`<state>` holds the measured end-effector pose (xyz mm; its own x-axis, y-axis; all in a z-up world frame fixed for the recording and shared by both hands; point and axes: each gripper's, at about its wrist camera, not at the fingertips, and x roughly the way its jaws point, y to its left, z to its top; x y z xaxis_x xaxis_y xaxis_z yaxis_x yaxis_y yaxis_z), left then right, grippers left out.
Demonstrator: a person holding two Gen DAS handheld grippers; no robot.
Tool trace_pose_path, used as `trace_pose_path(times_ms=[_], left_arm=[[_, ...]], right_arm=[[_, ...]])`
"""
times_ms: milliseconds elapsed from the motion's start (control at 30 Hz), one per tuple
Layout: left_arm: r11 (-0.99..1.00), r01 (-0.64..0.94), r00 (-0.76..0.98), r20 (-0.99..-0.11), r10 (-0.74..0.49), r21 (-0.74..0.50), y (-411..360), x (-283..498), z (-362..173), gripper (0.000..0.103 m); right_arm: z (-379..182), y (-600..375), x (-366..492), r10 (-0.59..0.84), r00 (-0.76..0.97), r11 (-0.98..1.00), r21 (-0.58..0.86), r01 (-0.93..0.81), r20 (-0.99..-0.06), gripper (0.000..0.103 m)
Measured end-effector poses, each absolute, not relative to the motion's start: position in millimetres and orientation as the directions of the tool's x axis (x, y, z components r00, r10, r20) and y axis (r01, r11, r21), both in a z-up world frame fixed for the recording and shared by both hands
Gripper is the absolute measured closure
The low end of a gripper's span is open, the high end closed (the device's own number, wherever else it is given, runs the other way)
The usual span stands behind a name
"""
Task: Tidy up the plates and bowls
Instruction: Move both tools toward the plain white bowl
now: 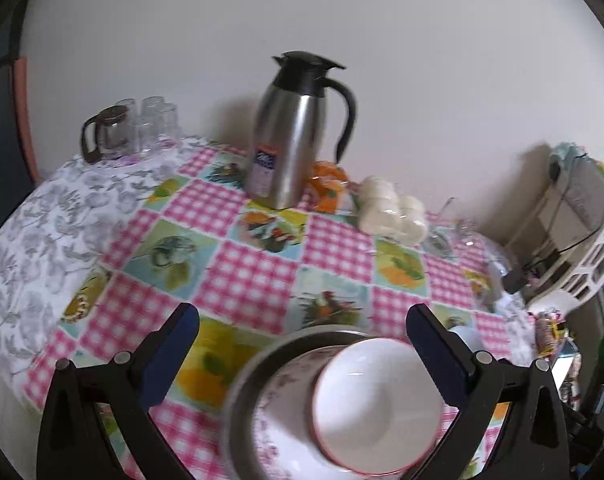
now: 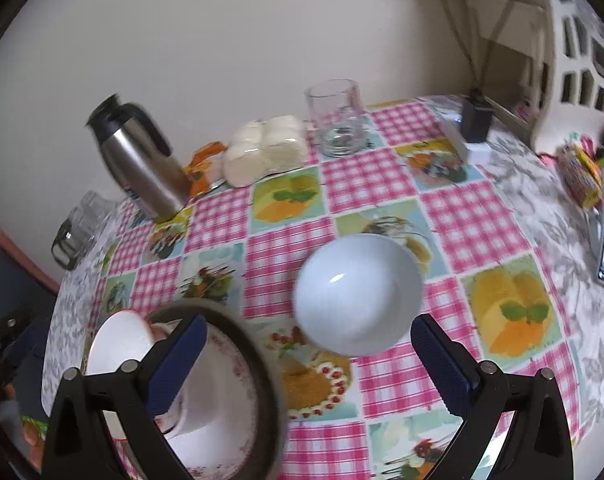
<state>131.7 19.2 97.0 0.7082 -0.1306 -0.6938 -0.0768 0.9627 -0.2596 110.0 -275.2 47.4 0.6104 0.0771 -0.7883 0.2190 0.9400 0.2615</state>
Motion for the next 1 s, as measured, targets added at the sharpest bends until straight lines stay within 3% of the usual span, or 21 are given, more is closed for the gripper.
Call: trace_pose_path(times_ms=[200, 333, 467, 633, 1000], left_arm=[[0.952, 0.039, 0.735, -0.637, -0.233, -0.304, -14, 136, 110, 0.000], [0.959, 0.117, 0.769, -0.588, -0.251, -0.257, -48, 137, 119, 0.000], [0.947, 0.221, 0.676, -0.663, -0.322, -0.235, -93, 150, 115, 0.000], [0.941, 0.275, 0.584, -0.743, -0.327, -0.198, -145, 160, 103, 0.000], [0.950, 0.309, 0.485, -0.850, -0.204, -0.051, -214, 191, 55, 0.003]], right_arm=[[31, -319, 106, 0.048, 0.577, 0.903, 0.282, 0.323, -0.815, 0.000], [21, -345, 103, 0.026, 0.560, 0.879, 0.286, 0.382, -0.828, 0.000], [14, -361, 104, 0.009, 0.547, 0.870, 0.276, 0.408, -0.837, 0.000], [1, -375, 107, 0.009, 0.529, 0.849, 0.286, 0.445, -0.849, 0.000], [-22, -374, 126, 0.026, 0.491, 0.858, 0.271, 0.435, -0.871, 0.023]])
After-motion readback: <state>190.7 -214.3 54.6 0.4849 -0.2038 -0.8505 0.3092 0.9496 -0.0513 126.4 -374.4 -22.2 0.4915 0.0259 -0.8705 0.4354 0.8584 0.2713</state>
